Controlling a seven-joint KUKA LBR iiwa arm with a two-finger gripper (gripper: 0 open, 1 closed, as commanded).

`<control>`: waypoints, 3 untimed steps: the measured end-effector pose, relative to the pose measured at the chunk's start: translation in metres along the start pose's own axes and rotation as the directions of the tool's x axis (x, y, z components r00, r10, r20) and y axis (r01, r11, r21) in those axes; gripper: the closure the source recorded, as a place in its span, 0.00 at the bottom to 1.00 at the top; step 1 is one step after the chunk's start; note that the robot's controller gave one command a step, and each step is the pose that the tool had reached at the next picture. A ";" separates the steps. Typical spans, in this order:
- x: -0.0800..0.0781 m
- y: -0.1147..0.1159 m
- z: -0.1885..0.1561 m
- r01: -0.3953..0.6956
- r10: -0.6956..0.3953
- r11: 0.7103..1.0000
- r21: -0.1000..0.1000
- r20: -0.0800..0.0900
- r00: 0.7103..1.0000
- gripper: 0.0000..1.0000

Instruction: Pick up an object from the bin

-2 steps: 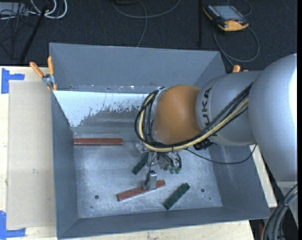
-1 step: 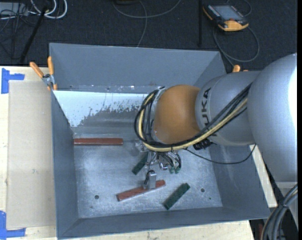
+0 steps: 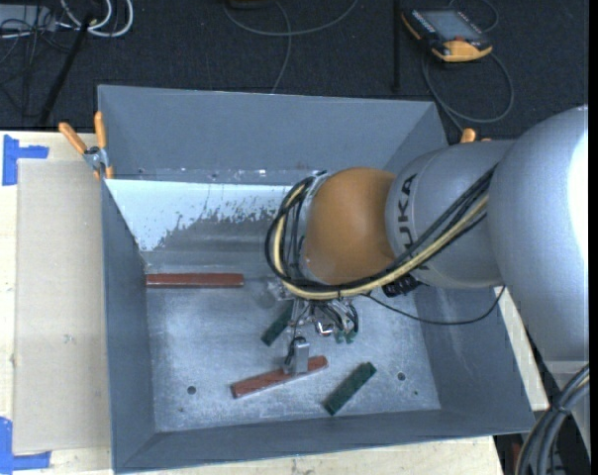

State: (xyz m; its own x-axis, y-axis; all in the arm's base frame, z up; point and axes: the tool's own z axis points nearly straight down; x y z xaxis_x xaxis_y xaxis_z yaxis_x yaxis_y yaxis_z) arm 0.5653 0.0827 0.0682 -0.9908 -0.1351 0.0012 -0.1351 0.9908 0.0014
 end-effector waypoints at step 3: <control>-0.001 0.000 -0.002 -0.014 0.014 1.000 0.000 0.000 1.000 1.00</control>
Offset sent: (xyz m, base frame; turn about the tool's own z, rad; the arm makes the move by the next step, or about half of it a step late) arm 0.0000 0.0000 0.0000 0.0000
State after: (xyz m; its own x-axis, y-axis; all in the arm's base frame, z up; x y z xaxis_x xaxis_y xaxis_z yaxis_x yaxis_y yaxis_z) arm 0.5660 0.0832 0.0700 -0.9926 -0.1215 0.0017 -0.1215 0.9926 0.0016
